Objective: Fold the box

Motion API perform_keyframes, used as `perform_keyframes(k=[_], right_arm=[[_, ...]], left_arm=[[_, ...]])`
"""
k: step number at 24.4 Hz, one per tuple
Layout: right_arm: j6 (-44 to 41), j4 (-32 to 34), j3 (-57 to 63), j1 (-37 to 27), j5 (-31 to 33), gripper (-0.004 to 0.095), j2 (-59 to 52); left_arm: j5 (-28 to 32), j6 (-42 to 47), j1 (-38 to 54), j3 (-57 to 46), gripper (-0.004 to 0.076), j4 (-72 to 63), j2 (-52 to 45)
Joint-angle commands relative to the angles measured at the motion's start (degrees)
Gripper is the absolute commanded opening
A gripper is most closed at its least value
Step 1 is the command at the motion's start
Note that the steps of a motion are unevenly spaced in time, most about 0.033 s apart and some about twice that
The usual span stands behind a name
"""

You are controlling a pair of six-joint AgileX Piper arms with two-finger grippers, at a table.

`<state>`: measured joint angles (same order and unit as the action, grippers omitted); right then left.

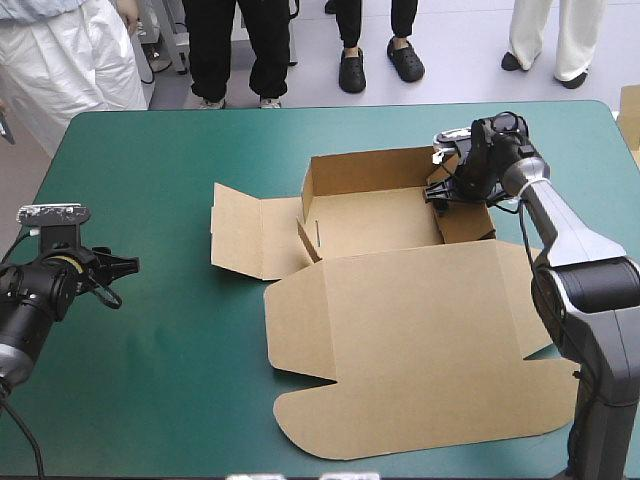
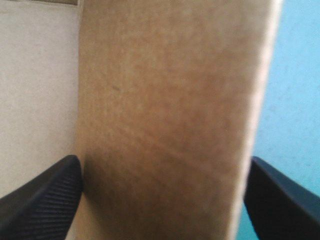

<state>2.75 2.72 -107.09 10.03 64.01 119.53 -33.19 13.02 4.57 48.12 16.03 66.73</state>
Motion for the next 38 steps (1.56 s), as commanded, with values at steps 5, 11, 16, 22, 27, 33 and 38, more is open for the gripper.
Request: perform_keyframes(k=[5, 11, 16, 22, 27, 33, 38], right_arm=[[-0.65, 2.69, -1.94, -0.31, -1.16, 0.0077, -3.34], [-1.55, 5.15, -1.94, -0.31, -0.7, -0.0022, -3.34], [-2.38, 4.5, -1.94, -0.31, -0.96, -0.0022, -3.68], [-2.15, 0.97, -4.14, -1.28, -0.85, -0.0023, -6.77], [0.19, -6.1, -4.76, -5.14, 1.15, -0.0021, -10.97], [0.7, -8.29, -4.53, -7.58, 3.64, -0.0021, -14.53], [0.7, -8.62, -0.76, -7.58, 3.56, -0.0021, -14.53]], left_arm=[[2.94, 0.03, -0.1, 1.46, 0.0344, 0.28, -1.37], [3.02, 0.03, -0.1, 1.46, 0.0344, 0.28, -1.37], [3.02, 0.03, -0.1, 1.46, 0.0344, 0.28, -1.37], [3.02, 0.03, -0.1, 1.46, 0.0344, 1.04, -1.26], [3.02, 0.03, -0.1, 1.46, 0.0344, 1.15, -1.26], [2.88, 0.03, -0.1, 1.46, 0.0306, 0.69, -1.26], [2.38, 0.03, -0.1, 1.46, 0.0267, 0.83, -1.26]])
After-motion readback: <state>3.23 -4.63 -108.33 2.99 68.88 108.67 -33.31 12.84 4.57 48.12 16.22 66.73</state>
